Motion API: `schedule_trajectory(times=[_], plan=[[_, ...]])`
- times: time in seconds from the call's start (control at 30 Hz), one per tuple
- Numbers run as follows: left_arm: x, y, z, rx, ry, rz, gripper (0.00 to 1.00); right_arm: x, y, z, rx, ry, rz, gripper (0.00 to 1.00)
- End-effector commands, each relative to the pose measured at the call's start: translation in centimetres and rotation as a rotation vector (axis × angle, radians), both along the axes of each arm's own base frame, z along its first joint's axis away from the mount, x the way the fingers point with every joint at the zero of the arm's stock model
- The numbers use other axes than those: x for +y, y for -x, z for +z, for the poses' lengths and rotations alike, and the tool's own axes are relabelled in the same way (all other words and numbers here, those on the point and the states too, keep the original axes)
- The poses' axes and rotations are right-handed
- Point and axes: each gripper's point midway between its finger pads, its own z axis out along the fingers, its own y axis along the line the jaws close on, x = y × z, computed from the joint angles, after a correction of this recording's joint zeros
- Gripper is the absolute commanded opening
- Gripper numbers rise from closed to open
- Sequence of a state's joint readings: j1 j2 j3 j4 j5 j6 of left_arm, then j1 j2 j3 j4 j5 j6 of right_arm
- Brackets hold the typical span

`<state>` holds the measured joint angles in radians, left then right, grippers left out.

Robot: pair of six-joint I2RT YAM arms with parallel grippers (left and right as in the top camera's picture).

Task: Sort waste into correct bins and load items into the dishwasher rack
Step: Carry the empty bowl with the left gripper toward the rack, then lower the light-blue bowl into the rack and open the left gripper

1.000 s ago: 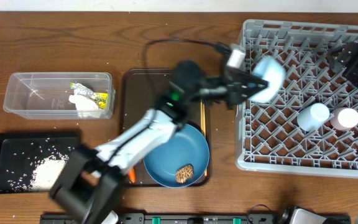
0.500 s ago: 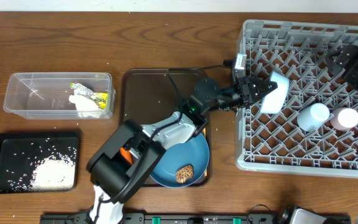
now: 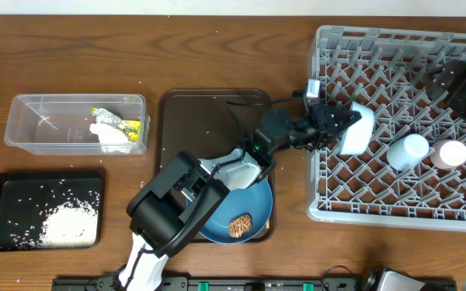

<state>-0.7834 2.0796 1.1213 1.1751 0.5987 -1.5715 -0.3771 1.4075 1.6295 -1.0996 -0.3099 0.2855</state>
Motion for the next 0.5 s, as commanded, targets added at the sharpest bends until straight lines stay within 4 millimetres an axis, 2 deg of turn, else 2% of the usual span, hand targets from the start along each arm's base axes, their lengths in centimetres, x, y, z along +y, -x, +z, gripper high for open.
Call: schedule_trajectory(times=[0.0,0.33,0.47], plan=[[-0.31,0.07,0.11,0.003,0.009,0.0,0.07,-0.35,0.04,-0.03,0.004,-0.01,-0.019,0.95],[-0.58,0.52,0.25,-0.003,0.013,-0.012,0.08,-0.51,0.47,-0.43,0.029,0.001,-0.025,0.96],[-0.57,0.68,-0.32,-0.004,-0.005,-0.018,0.08,-0.48,0.55,-0.49,0.033,-0.001,-0.025,0.96]])
